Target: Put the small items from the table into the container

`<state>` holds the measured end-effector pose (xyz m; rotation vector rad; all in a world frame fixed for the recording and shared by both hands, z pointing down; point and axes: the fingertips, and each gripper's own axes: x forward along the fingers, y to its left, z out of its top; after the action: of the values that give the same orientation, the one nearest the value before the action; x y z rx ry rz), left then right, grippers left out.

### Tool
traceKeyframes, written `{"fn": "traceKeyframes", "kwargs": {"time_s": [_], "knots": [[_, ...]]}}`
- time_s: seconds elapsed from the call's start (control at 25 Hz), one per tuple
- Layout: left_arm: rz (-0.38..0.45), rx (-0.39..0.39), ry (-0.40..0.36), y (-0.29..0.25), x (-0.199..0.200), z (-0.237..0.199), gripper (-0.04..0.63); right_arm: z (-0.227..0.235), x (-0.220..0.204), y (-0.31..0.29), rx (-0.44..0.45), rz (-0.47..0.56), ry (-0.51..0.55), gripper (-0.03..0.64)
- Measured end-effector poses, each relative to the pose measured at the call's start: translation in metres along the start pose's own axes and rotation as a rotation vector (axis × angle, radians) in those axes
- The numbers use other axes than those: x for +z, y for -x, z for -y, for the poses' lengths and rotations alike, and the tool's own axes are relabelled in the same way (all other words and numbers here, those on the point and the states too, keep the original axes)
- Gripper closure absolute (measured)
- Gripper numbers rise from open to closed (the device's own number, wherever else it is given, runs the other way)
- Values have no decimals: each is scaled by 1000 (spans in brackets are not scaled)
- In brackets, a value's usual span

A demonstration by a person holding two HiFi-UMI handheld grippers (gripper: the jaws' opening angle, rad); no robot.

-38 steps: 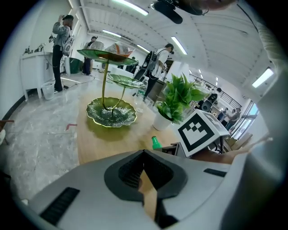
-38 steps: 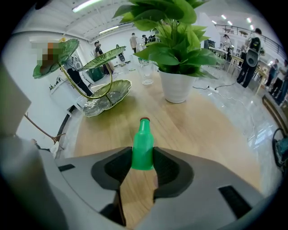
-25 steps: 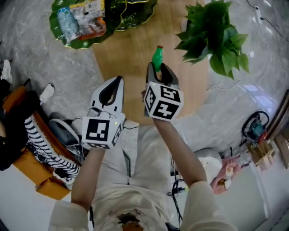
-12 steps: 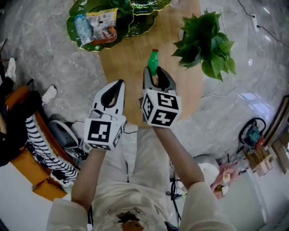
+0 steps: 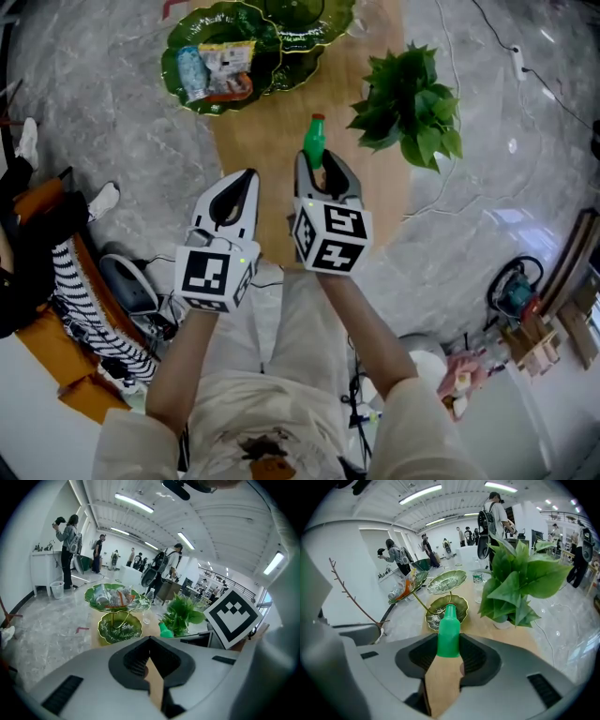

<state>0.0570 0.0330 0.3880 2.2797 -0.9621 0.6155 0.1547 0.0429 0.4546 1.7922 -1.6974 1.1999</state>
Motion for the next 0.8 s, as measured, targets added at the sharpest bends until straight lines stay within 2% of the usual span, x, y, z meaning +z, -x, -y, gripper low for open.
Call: {"fn": "traceKeyframes", "kwargs": {"time_s": [0.8], "knots": [[67, -6, -12, 21, 57, -10, 586, -33, 78, 29, 40, 120, 100, 465]]}}
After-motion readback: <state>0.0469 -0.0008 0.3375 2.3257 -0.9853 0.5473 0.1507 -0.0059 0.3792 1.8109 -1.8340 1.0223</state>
